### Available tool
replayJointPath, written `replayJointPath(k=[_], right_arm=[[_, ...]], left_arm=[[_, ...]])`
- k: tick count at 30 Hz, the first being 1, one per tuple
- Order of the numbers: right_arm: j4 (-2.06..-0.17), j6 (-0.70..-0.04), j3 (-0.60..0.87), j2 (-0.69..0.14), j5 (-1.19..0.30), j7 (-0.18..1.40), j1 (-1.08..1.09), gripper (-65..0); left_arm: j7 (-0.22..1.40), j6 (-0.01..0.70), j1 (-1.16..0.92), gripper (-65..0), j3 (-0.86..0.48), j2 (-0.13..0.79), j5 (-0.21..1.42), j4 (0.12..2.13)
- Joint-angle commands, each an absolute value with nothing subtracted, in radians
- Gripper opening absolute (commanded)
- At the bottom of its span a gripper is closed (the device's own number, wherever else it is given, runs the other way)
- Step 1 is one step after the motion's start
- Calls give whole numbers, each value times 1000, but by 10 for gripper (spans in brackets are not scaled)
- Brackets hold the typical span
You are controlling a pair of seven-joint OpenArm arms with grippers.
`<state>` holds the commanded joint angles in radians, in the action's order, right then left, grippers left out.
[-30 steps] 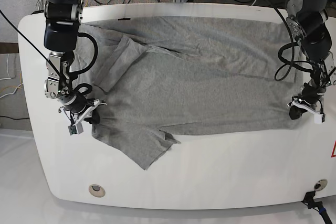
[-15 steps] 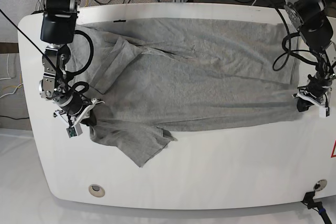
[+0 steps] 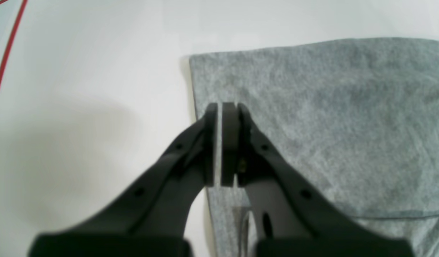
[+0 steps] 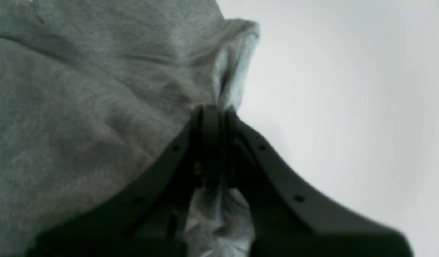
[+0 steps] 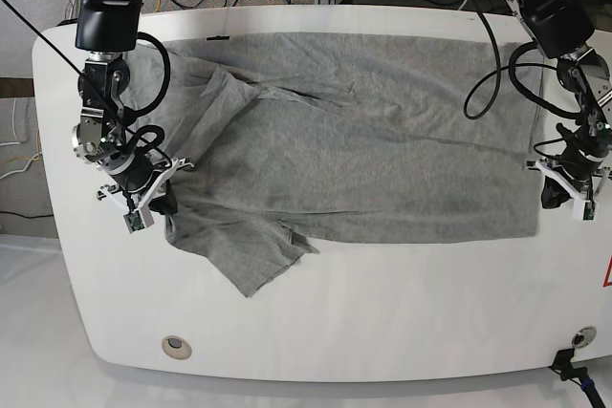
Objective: Fold the T-shirt properly
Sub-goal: 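Hold the side edges closed in both grippers and adjust grip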
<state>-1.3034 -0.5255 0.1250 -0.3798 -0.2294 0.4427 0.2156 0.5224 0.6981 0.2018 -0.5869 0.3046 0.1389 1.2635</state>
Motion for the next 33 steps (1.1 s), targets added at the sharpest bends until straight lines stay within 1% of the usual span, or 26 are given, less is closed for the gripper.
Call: replayJointPath(k=[4,5,6,8,9,10,11,13,15,18,23,28,31,33], right_arm=[[-1302,-526,124,-375,-229,443,217,-650],[-1302,-526,124,-374,-229,443,217,-650],[-1302,-526,124,-374,-229,443,219,-650],[-1302,-526,124,-374,-229,443,219,-650],[-1300,-526,124,-374,-229,443,219,-650],[-1300,-526,124,-374,-229,443,219,-650],[-1300,-526,124,-374,-229,443,219,-650],[-1300,-526,124,-375,-229,443,220,-650],[-1300,-526,124,-375,-229,443,220,-650],[-1300,-526,124,-375,-229,443,220,-650],[-1300,-526,124,-375,-229,443,219,-650],[-1291,-526,124,-377,-229,443,219,-650],[-1282,-526,124,-375,-229,443,220,-650],[-1282,-526,124,-375,-229,443,220,-650]], left_arm=[[522,698,217,-650,-585,325,136,1237],[522,698,236,-560,-590,325,136,1211],[521,698,248,-441,-593,326,137,1182],[510,698,257,-267,-622,326,137,1144],[503,698,260,-212,-630,326,137,1127],[501,698,262,-182,-631,326,137,1110],[501,698,277,-171,-631,328,137,1086],[501,698,318,-169,-633,331,137,995],[499,698,366,-169,-636,358,140,883],[492,698,437,-169,-641,361,142,760],[406,698,463,-169,-638,361,142,668],[377,697,466,-169,-638,361,142,599],[332,670,466,-169,-633,360,140,555],[332,676,479,-169,-636,357,140,542]])
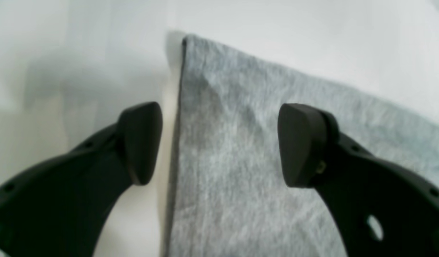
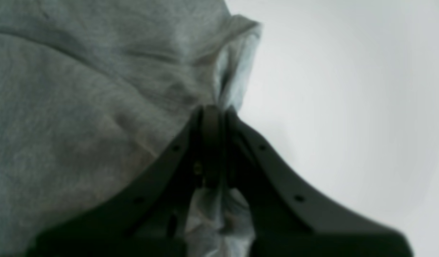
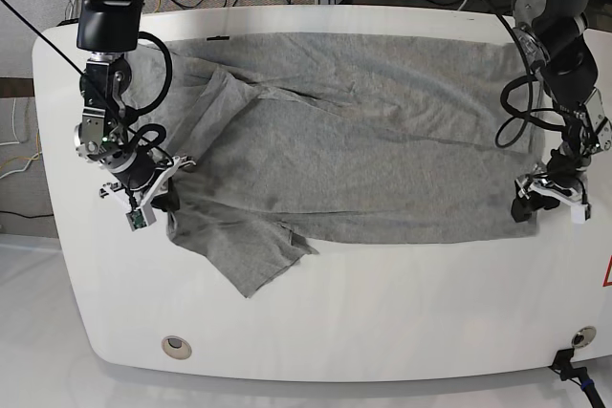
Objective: Fold the T-shirt properly
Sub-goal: 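Hold the side edges closed in both grippers and adjust grip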
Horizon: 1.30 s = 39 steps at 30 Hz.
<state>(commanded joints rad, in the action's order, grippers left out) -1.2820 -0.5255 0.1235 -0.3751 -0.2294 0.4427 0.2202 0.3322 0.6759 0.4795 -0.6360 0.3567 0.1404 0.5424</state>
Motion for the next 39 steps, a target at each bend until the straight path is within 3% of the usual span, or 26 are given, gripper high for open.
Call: replayJointPath(k=[10,18,19,24,31,32,34,39], right_arm=[[-1282,-526,124,-374,-229,443,219,-650],[-1282,-527,124,-374,-229,443,217,-650],[-1282,-527,124,-374,-229,443,217,-650],[-1280,-527,124,-374,-229,443,217,-650],[-1280,-527,124,-374,-229,443,217,-650],[-1280,-527,124,-374,-229,443,217,-650],[-1280,-527,124,-374,-229,443,219,-650],[-1280,-527,124,-374,-229,443,219,-650]], left_arm=[[406,698,479,-171,-634,355,275,550],[444,698,479,-174,-634,357,292,552],[440,698,479,-193,-634,355,292,552],[437,698,479,-424,-634,343,291,582],[441,698,443,-453,-633,308,288,664],[441,698,443,-494,-633,294,288,673],[438,698,441,-643,-633,289,288,684],[438,698,441,-650,-634,289,288,684]])
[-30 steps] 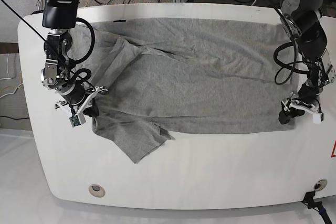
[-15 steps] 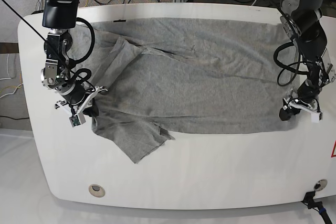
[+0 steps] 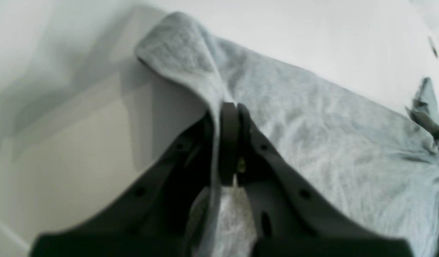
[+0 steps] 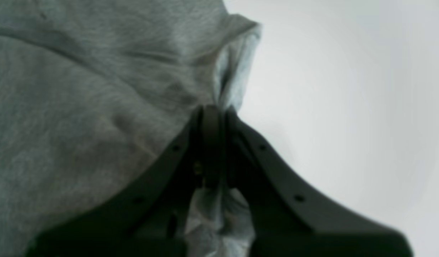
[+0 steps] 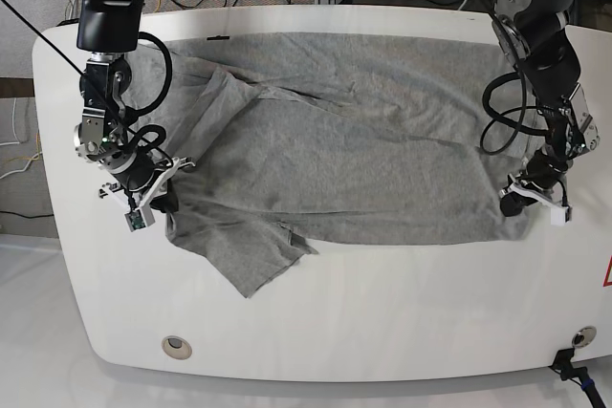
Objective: Fold the T-shirt properly
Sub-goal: 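Hold the side edges closed in both grippers and adjust grip, then lift both grippers and fold the shirt's lower half toward the arms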
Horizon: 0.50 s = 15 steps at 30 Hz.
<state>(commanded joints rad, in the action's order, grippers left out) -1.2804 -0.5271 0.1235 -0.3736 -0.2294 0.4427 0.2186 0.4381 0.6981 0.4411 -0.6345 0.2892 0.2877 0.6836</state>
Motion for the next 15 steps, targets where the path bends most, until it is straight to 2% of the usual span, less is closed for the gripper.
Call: replayJointPath(k=[4,15], right_arm=[[-1280,-527,124,-374,-229,443,219,-650],[-1280,-527,124,-374,-229,443,217,-650]], left_arm=[[443,698,441,-650,-639,291,291,707],[601,698,355,-650,-636,271,292,1076]])
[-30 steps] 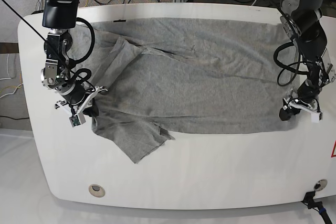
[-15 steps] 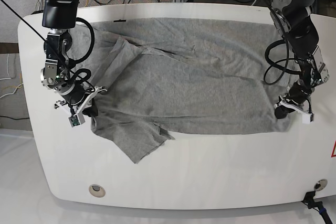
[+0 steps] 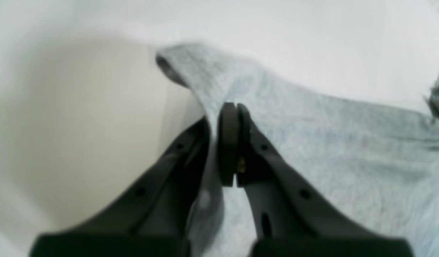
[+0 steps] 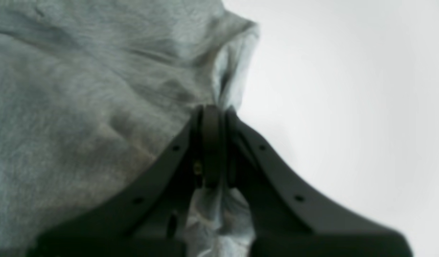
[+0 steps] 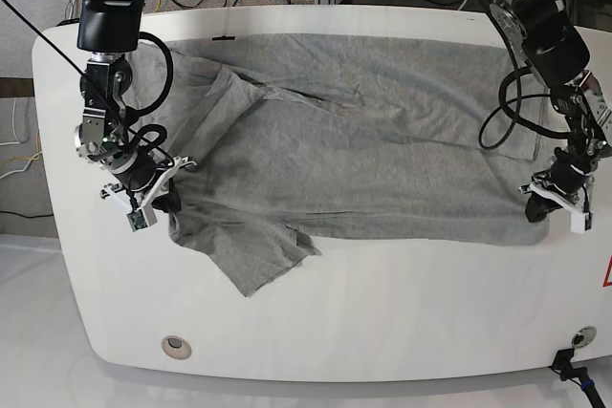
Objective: Fold the T-shirt properly
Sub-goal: 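Lift both grippers and fold the shirt's lower half toward the arms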
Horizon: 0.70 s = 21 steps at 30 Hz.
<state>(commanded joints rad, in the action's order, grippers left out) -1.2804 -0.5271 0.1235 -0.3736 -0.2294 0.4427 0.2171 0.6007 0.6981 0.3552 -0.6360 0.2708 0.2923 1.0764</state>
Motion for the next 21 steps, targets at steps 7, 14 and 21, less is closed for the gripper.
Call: replayJointPath(k=[7,14,21], right_arm=[[-1287,-527,124,-374,-229,443,217,-650],[-1391,-527,125,-383,-229,446,173,-650],[-1626,-565,200,-380,-229,595,108,-650]], left_arm=[[634,698,291,-650,-607,266,291,1241],[633,698,209,-650,-533,265,291,1340],[633,698,177,-650,-527,263,291,1380]])
